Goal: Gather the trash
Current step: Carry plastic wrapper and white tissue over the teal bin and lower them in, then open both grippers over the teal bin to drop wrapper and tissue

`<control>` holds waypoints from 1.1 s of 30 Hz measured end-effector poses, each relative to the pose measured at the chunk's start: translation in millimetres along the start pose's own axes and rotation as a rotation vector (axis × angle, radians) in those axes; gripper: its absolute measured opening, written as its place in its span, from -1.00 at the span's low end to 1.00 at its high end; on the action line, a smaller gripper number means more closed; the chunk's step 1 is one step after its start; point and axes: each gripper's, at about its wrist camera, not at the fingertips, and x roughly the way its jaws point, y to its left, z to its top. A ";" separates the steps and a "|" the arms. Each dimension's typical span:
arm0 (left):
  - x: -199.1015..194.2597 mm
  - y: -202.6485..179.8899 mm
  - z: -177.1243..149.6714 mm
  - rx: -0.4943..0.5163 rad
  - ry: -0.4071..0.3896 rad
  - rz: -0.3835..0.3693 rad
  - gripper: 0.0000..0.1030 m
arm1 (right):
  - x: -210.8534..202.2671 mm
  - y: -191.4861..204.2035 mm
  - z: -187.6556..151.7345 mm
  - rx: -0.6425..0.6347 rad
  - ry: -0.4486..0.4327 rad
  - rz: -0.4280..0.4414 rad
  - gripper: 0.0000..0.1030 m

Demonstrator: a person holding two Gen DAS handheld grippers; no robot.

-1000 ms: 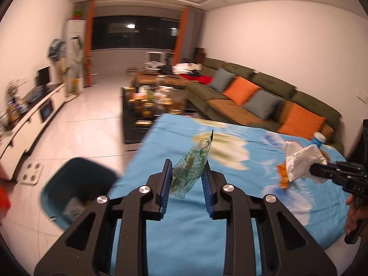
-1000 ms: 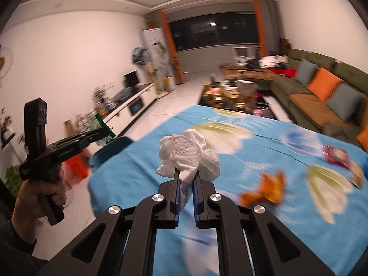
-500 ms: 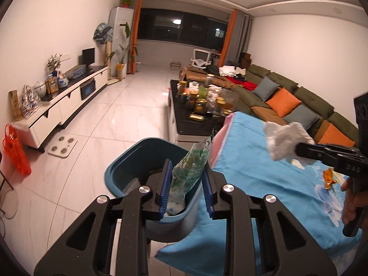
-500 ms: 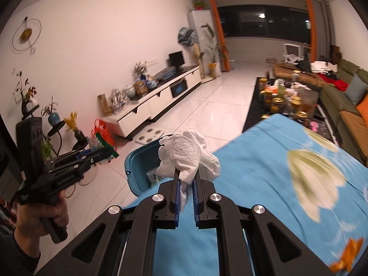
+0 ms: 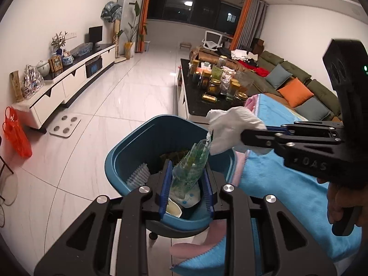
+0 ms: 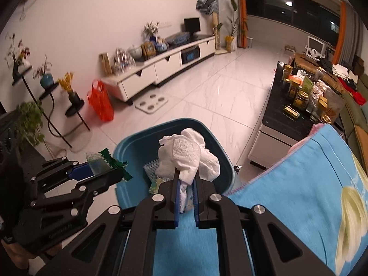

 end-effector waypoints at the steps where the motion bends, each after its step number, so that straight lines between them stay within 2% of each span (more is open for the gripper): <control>1: 6.5 1.6 0.5 -0.002 0.007 0.000 -0.50 | 4.6 1.1 1.0 -0.006 0.011 -0.002 -0.85; 15: 94.0 6.4 7.8 0.033 0.117 0.032 -0.47 | 70.0 3.2 13.5 -0.057 0.184 -0.023 -0.85; 23: 130.9 5.0 8.2 0.071 0.158 0.057 -0.32 | 94.4 3.1 16.1 -0.069 0.251 -0.033 -0.77; 26: 140.1 3.5 10.0 0.080 0.164 0.069 -0.12 | 98.8 1.6 16.9 -0.067 0.262 -0.040 -0.67; 28: 140.0 2.3 9.5 0.085 0.165 0.083 0.11 | 101.2 0.4 16.7 -0.065 0.268 -0.044 -0.64; 29: 141.5 1.9 9.2 0.086 0.163 0.087 0.15 | 101.1 0.0 16.5 -0.065 0.267 -0.047 -0.58; 32: 139.5 5.5 8.7 0.087 0.146 0.100 0.41 | 98.1 -2.6 16.6 -0.052 0.255 -0.040 -0.31; 33: 134.7 6.1 7.7 0.085 0.140 0.101 0.50 | 96.8 -3.8 17.0 -0.050 0.250 -0.037 -0.15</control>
